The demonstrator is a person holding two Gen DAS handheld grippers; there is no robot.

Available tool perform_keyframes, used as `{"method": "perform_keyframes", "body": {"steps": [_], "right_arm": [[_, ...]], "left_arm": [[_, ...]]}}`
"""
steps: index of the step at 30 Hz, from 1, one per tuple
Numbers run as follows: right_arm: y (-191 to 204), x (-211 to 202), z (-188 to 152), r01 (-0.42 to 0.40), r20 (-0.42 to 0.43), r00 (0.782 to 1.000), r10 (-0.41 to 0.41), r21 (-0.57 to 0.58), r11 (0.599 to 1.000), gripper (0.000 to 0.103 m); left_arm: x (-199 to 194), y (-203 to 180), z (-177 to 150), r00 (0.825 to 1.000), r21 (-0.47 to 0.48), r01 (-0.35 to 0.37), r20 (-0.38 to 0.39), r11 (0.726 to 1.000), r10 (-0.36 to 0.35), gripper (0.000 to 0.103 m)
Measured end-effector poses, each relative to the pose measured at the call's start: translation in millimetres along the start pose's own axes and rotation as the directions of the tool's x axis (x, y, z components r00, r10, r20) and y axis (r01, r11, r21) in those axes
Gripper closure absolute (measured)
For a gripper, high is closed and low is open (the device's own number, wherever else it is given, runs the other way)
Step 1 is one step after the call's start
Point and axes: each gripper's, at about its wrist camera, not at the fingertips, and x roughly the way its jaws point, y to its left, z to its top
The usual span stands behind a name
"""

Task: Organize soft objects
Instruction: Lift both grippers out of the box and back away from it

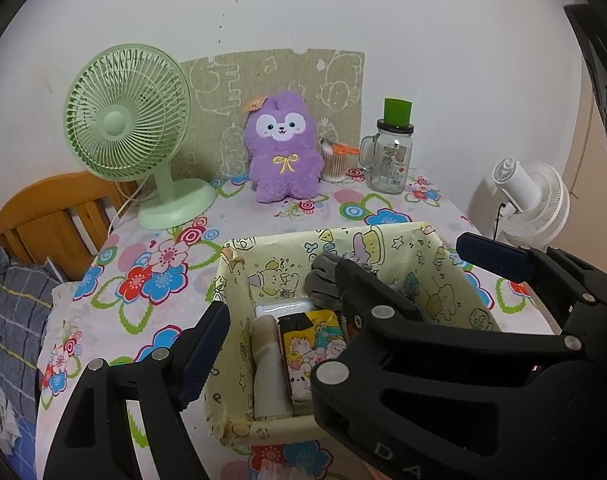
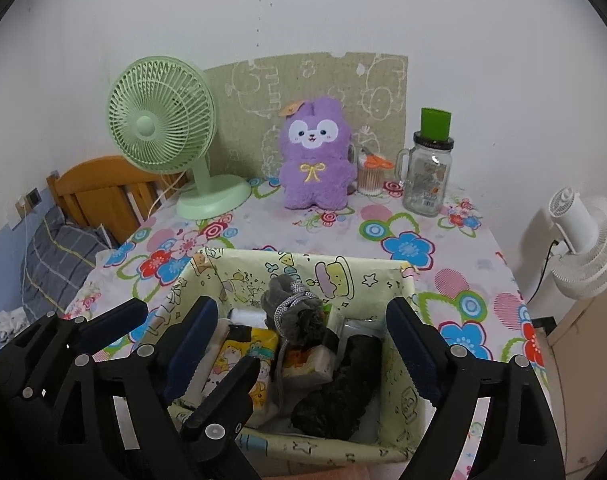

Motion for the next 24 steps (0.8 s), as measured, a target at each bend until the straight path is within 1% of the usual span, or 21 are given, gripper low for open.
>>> {"method": "perform_keyframes", "body": {"steps": [9,13,24], "right_arm": [[0.7,-28.1,-3.4,0.021,0.041,0.999,-0.021,0.005,1.000,0.014],[1.4,-40.6,-6.7,0.046,0.059,0.997,-0.047,0.009,0.999,0.013],[3.0,-65.0,-19.3,0.068,0.083,0.994,-0.069,0.017,0.998,0.012]], "left_arm": [[-23.4,-6.4,-3.4,0.999,0.009,-0.004,0.044,1.000,0.003,0.019],[-33.3,-9.5,-6.4,0.998,0.015,0.005,0.062,1.000,-0.006,0.018],[-53.4,-16.5,-17.4,0.996,0.028,0.013,0.088,1.000,-0.016,0.017]]}}
